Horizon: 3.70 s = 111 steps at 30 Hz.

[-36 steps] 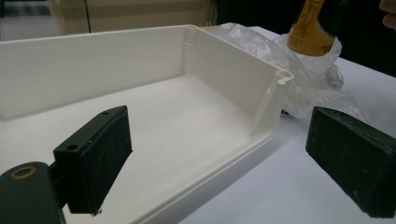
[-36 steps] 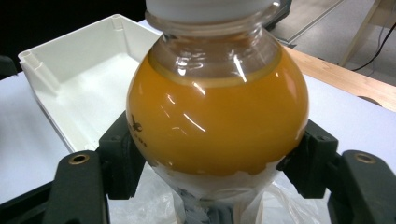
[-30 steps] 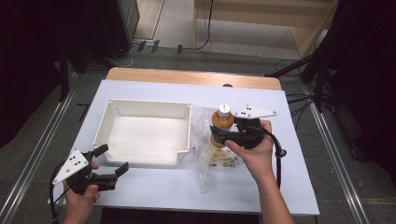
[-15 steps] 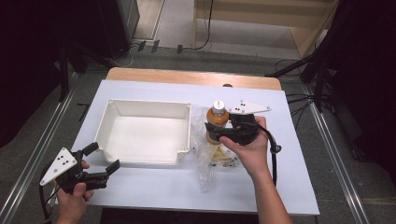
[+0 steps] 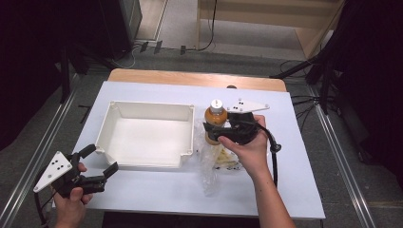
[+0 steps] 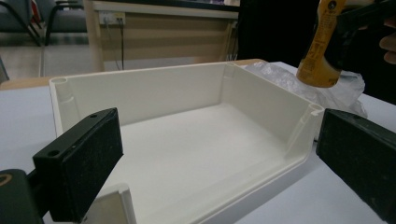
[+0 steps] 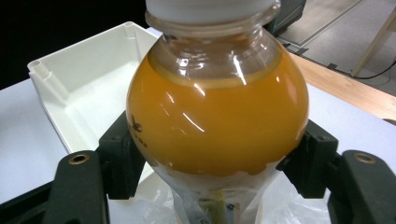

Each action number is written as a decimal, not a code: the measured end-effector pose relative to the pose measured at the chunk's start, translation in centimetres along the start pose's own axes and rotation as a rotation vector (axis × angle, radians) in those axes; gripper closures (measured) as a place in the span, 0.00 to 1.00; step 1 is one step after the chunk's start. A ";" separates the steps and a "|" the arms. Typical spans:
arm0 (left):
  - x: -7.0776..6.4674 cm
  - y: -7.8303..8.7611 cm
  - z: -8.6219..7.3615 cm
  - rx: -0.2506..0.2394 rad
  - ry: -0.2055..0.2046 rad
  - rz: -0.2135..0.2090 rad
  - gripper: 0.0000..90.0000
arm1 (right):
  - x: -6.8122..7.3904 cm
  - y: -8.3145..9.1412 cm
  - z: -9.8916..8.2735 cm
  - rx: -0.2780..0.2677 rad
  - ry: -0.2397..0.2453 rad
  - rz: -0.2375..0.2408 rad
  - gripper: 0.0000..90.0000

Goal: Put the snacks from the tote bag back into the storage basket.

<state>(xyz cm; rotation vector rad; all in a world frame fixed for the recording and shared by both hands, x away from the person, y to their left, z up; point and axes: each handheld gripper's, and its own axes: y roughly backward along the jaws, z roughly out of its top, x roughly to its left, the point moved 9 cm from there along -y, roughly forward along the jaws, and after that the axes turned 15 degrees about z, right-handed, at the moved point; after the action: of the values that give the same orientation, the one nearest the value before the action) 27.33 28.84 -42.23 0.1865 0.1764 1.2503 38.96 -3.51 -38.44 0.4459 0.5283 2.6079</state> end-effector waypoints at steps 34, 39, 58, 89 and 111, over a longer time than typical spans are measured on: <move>-0.1 0.0 0.0 -0.005 -0.001 -0.012 0.01 | 0.8 -1.8 1.7 0.011 0.027 0.019 0.36; -0.2 0.1 0.0 -0.004 -0.003 -0.011 0.01 | 1.0 -2.3 1.8 0.013 0.027 0.024 0.36; -0.3 0.1 0.0 -0.007 -0.018 -0.006 0.01 | 1.5 -3.5 2.5 0.022 0.040 0.035 0.36; -0.2 0.3 0.3 -0.020 -0.010 0.000 0.01 | 2.4 -5.5 3.6 0.029 0.053 0.060 0.36; -0.3 0.3 0.3 -0.018 -0.008 -0.006 0.01 | 2.9 -7.2 3.7 0.041 0.053 0.080 0.36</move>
<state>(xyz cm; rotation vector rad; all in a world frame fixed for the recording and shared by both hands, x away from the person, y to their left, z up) 27.03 28.64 -41.86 0.1751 0.1588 1.2445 40.46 4.87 -37.69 0.4204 0.5945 2.6959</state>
